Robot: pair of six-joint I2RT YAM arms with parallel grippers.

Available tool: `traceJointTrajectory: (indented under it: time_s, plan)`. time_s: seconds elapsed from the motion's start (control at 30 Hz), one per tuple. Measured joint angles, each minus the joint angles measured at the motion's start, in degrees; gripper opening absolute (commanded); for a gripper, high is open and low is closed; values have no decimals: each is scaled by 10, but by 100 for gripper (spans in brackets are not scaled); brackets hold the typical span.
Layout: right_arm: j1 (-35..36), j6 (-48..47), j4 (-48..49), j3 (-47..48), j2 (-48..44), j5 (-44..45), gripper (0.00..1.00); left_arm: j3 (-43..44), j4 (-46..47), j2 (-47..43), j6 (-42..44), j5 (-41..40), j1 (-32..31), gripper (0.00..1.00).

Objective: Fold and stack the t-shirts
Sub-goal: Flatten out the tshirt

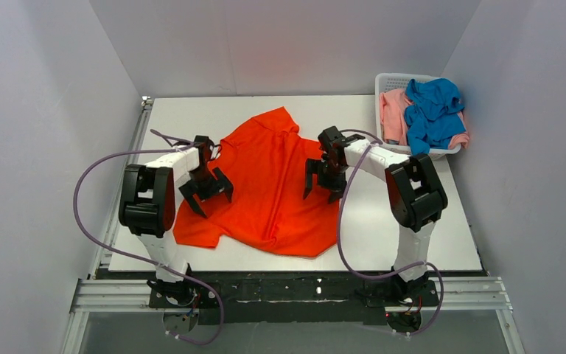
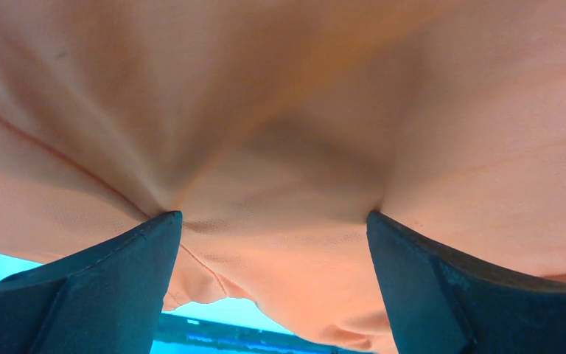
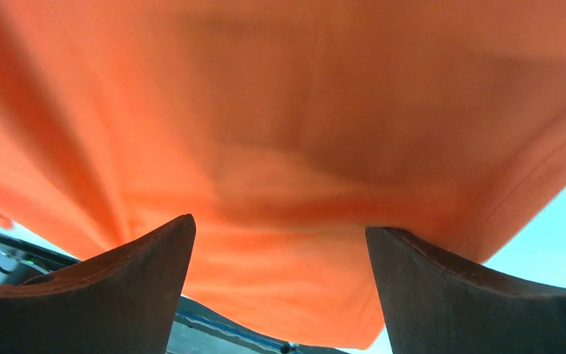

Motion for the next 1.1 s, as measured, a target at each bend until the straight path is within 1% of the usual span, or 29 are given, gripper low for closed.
traceJointTrajectory:
  time_s: [0.13,0.27,0.37,0.43,0.53,0.6,0.67,0.73,0.8,0.9,0.97,1.03,1.1]
  plan:
    - [-26,-7,-17,79,56,-5,94,-81,9,-57,-31,24,-2,98]
    - [-63,-20,-42,184,123,-5,94,-170,20,-126,-77,60,-9,98]
    - [-92,-27,-50,275,178,-4,94,-232,23,-190,-114,75,-38,98]
    - [-105,-33,-59,329,208,0,94,-265,21,-239,-136,76,-68,98]
    - [-120,-47,-72,380,230,15,94,-270,2,-291,-147,67,-87,98]
    - [-124,-52,-80,381,222,28,94,-242,-23,-304,-143,39,-87,98]
    - [-124,-54,-80,356,193,46,94,-192,-44,-299,-133,10,-84,98]
    - [-124,-52,-78,310,143,62,94,-143,-51,-288,-122,-7,-77,98]
    - [-124,-45,-66,228,64,79,93,-102,-46,-271,-113,-12,-69,98]
    - [-126,-30,-52,106,-58,89,88,-69,-30,-236,-101,-11,-62,98]
    - [-127,-23,-36,40,-107,87,82,-48,-20,-195,-92,0,-62,98]
    - [-128,-16,-23,-10,-122,83,79,-30,-11,-151,-86,13,-62,98]
    - [-128,-10,-9,-53,-113,81,74,-14,2,-110,-77,29,-62,98]
